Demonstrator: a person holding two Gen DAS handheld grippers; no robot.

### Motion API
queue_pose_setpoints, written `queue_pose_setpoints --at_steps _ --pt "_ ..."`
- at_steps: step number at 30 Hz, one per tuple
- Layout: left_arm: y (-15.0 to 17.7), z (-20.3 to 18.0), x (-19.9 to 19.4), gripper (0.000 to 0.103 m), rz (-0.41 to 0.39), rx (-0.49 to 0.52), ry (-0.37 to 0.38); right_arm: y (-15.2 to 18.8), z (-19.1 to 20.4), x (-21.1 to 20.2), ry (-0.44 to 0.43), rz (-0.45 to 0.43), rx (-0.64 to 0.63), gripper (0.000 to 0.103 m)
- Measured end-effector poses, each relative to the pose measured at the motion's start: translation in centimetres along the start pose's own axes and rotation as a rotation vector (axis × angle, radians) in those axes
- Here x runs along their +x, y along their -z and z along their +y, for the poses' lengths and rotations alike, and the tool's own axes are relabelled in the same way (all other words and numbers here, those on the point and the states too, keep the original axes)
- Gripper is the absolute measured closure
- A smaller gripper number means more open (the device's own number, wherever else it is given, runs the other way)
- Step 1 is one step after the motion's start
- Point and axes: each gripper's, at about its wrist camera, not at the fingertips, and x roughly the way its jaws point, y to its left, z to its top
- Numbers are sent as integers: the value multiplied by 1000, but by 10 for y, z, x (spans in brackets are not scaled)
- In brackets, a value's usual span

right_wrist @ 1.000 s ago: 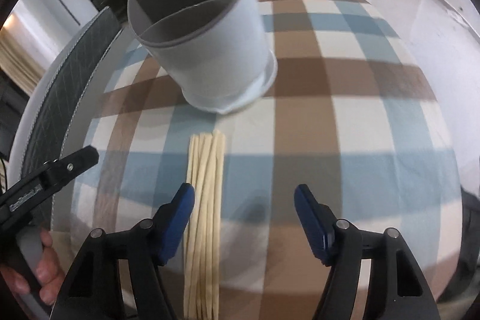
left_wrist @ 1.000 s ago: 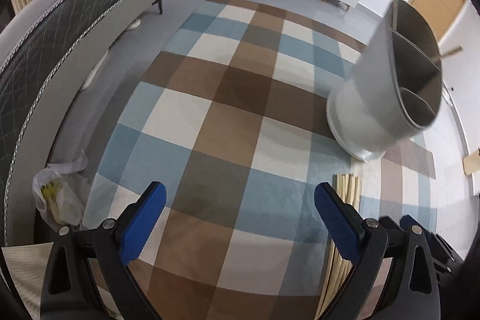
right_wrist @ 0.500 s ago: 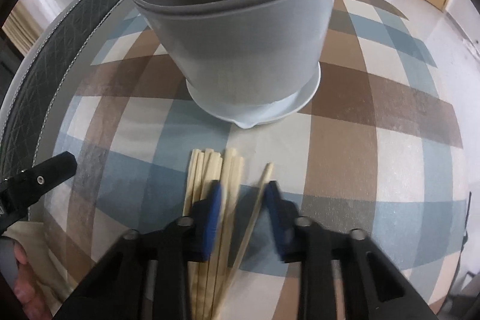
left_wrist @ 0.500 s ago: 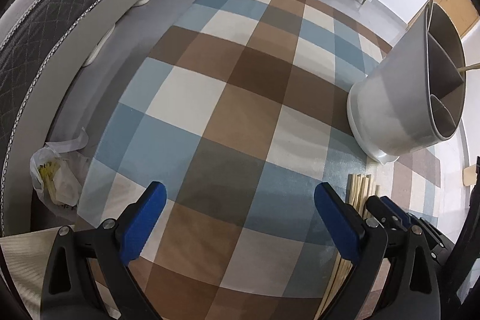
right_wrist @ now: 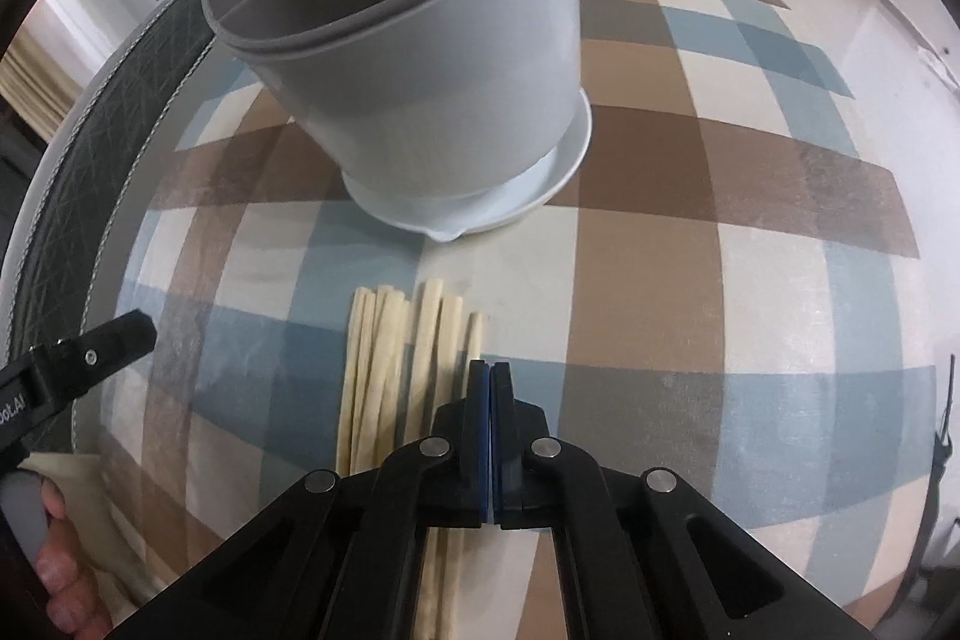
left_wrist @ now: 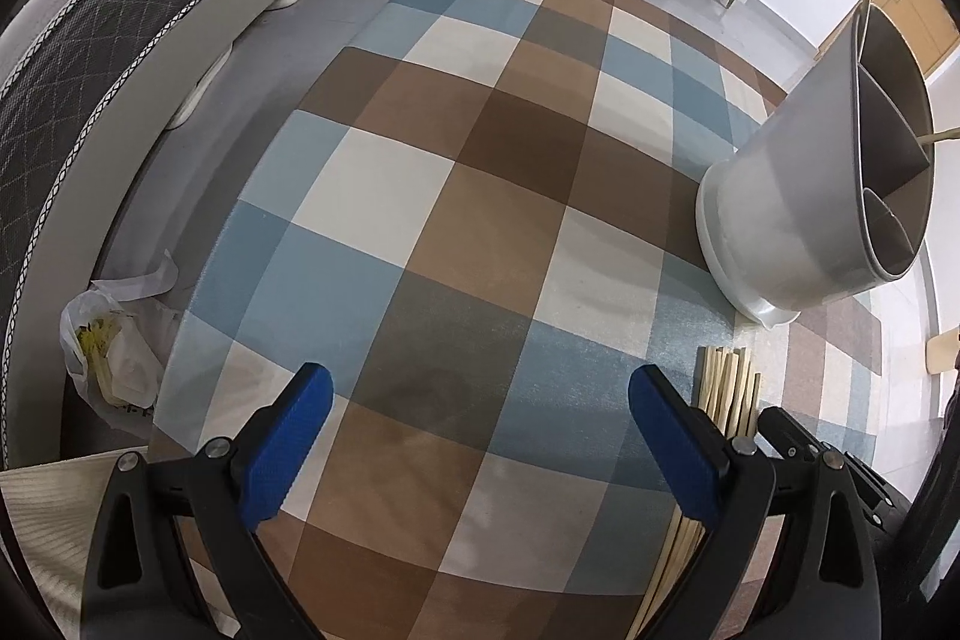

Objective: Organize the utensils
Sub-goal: 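Lower the right gripper to the chopstick bundle and close on one, then grasp a chopstick with the left gripper while the right gripper lifts its chopstick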

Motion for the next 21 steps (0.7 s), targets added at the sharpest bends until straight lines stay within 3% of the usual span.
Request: queue_pose_setpoints --at_steps 6,16,21 --pt "-1 2 -2 6 -3 -11 5 -6 6 -6 10 -16 -51 100" --pt "-6 12 -4 6 -18 -58 1 -12 31 14 79 39 -126 94" --pt "-6 14 -1 6 -21 -47 -13 -15 43 20 105 4 -198 94"
